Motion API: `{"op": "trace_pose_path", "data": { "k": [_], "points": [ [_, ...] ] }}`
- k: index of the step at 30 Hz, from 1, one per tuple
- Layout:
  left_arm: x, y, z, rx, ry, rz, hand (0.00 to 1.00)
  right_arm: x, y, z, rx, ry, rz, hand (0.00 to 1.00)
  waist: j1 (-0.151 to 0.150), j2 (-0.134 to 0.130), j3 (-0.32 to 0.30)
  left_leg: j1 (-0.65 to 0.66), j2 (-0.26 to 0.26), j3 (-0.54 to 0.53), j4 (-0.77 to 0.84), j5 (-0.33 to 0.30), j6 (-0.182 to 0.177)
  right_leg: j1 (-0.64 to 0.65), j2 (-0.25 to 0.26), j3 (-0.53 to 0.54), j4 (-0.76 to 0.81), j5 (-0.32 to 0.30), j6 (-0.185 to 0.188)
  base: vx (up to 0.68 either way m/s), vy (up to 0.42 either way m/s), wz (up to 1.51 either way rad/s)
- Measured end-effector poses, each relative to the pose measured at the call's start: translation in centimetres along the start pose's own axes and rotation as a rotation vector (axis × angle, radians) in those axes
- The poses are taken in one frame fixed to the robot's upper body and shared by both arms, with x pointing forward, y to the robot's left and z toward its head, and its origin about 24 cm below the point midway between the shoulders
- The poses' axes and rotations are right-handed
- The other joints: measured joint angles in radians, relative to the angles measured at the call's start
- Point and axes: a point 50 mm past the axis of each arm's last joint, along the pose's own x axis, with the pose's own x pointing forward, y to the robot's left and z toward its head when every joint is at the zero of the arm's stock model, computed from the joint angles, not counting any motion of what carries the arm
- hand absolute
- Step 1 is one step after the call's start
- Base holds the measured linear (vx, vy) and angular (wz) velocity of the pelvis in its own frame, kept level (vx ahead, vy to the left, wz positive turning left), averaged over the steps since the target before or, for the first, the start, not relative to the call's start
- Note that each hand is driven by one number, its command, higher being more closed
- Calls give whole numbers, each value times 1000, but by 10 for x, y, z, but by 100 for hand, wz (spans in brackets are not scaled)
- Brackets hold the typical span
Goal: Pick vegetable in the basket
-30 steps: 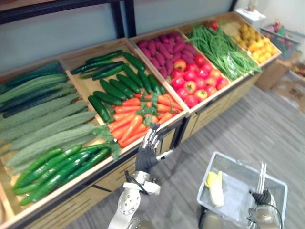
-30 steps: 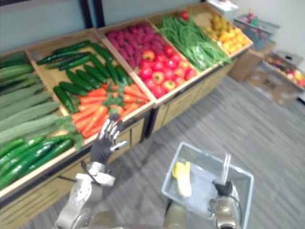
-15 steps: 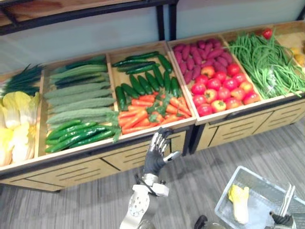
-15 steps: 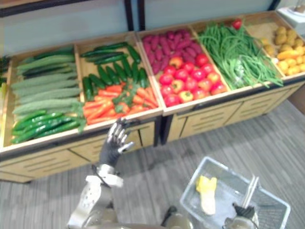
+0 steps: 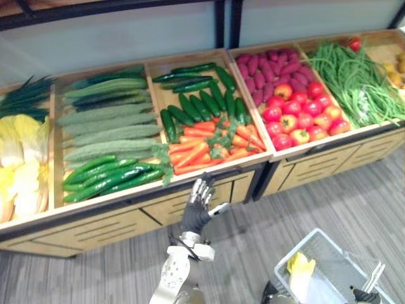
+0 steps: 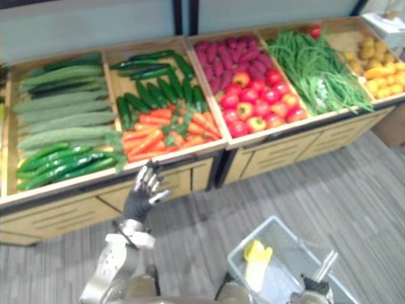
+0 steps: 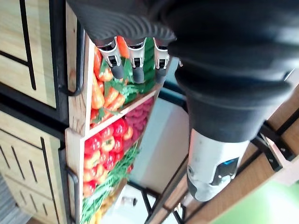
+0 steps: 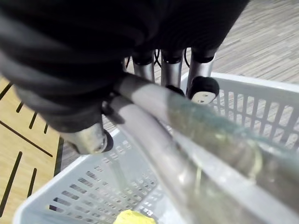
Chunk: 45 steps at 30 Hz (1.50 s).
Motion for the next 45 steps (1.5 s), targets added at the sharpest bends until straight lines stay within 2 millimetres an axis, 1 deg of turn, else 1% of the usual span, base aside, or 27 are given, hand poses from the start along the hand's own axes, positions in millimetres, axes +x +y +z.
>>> {"op": "trace_pose_path", "data": {
  "k": [1,2,3,4,6,8,9,10,12,15,17,18,19,20,22,23,25,27,29,30,32,35,36,40,42,43,45],
  "points": [
    [1,0,1,20,-3,-14,0,-1,2,-1,-4,1,7,100,-6,-1,0,4,-3,5,17,-20,3,-23,-18,15,61,11,-8,48,142,-23],
    [2,2,2,34,-5,-14,0,-2,5,0,2,-3,12,100,-4,-9,5,21,1,17,14,-26,7,-60,-28,27,139,37,-44,49,136,-20],
    [1,4,2,45,-2,-14,0,-2,5,1,-1,-7,14,100,-4,-15,8,32,4,19,10,-27,8,-70,-27,34,163,52,-65,72,135,-25],
    [0,11,4,72,-1,-6,0,-4,9,2,-16,-18,30,100,-2,-19,8,63,5,27,-3,-24,6,-71,-24,41,193,80,-88,94,111,-16],
    [0,19,7,99,-7,17,0,-11,24,-3,-28,-16,74,100,-2,-45,-10,81,5,25,-25,-15,18,-68,-24,42,185,112,-93,138,62,-2],
    [1,23,9,105,-15,30,0,-15,31,-4,-28,-16,95,100,0,-50,-11,78,7,24,-25,-13,20,-67,-17,45,169,134,-104,125,17,4],
    [1,25,10,110,-20,40,0,-16,34,-4,-24,-13,103,100,3,-46,-11,75,6,20,-25,-9,25,-66,-13,56,156,164,-103,106,30,7],
    [1,25,10,122,-23,43,0,-17,35,-4,-22,-14,105,100,6,-46,-11,76,1,19,-28,-7,28,-65,-10,78,150,177,-96,110,40,11],
    [1,26,11,132,-30,56,0,-17,36,-6,-22,-7,110,100,8,-44,-10,81,-10,9,-37,-3,31,-50,-12,101,134,180,-89,74,3,19],
    [2,31,13,122,-48,107,0,-18,37,-7,-21,-1,112,100,11,-47,-11,86,-28,4,-80,24,26,-9,-17,96,48,162,-62,67,-64,17],
    [2,34,13,119,-50,131,0,-17,37,-5,-14,-4,111,100,16,-48,-12,85,-46,-2,-131,58,13,24,-15,84,-41,136,-24,50,-168,11],
    [2,35,13,122,-46,138,0,-17,37,-4,-10,-6,111,100,12,-47,-11,85,-48,-6,-146,71,8,33,-13,77,-62,129,-15,8,-226,11],
    [1,40,12,125,-42,159,0,-16,39,2,0,-17,113,100,1,-42,-10,85,-49,-11,-174,93,0,44,-4,64,-98,115,3,-31,-210,9],
    [-1,42,10,126,-33,172,0,-15,39,6,4,-27,113,100,-5,-33,-9,86,-46,-15,-197,110,-8,54,11,55,-129,107,9,-41,-208,5],
    [-1,45,6,124,-17,189,0,-14,38,9,5,-36,109,100,-8,-15,-11,90,-28,-29,-228,135,-19,66,39,39,-162,102,0,-61,-192,3],
    [-2,44,3,108,-11,203,0,-13,37,11,5,-40,107,100,-18,-8,-12,97,-19,-37,-246,148,-28,75,53,33,-176,98,-5,-70,-176,4],
    [-5,44,1,108,0,213,0,-12,35,12,4,-44,108,100,-29,-7,-12,112,-13,-40,-272,167,-33,91,65,31,-195,88,-5,-90,-124,2],
    [-6,49,0,190,9,224,0,-11,32,12,2,-47,106,100,-32,-6,-12,121,-12,-43,-290,182,-37,90,70,31,-196,80,-9,-116,-75,1],
    [-6,60,5,425,7,264,0,-10,29,7,-4,-41,100,100,-33,-4,-16,127,-14,-56,-320,203,-42,91,71,26,-196,66,-12,-116,-33,12],
    [-7,64,7,484,2,281,0,-10,29,6,-5,-39,100,100,-34,-4,-16,127,-15,-60,-327,208,-40,91,71,23,-196,66,-12,-95,-16,19],
    [-10,79,15,675,-11,361,0,-11,27,3,-4,-42,100,100,-35,-4,-21,133,-20,-62,-354,226,-37,90,70,20,-198,67,-10,-68,-7,12],
    [-16,93,23,837,-24,435,0,-11,27,2,-5,-44,102,100,-36,-5,-41,142,-24,-59,-373,235,-38,88,69,30,-202,69,-8,-11,2,-4],
    [-18,99,28,937,-34,461,0,-11,26,0,-10,-40,103,100,-37,-4,-58,143,-26,-56,-375,237,-42,89,69,34,-211,73,-3,37,2,-4],
    [-20,109,39,1087,-54,488,0,-11,26,-1,-18,-42,113,100,-42,-3,-69,165,-27,-36,-389,240,-38,93,71,50,-216,85,1,54,3,-14],
    [-21,113,46,1175,-76,501,0,-11,26,-1,-19,-43,122,100,-53,-3,-70,172,-28,-29,-391,237,-39,94,71,59,-216,85,1,58,13,-11],
    [-20,116,52,1232,-82,507,0,-11,26,-2,-21,-41,124,100,-62,-2,-70,175,-28,-27,-394,236,-39,95,72,60,-216,85,1,58,13,-5],
    [-14,120,61,1320,-106,510,0,-11,24,-4,-33,-40,132,100,-65,-2,-70,180,-28,-19,-400,235,-40,92,74,67,-218,85,0,53,17,-11]
  ]
}}
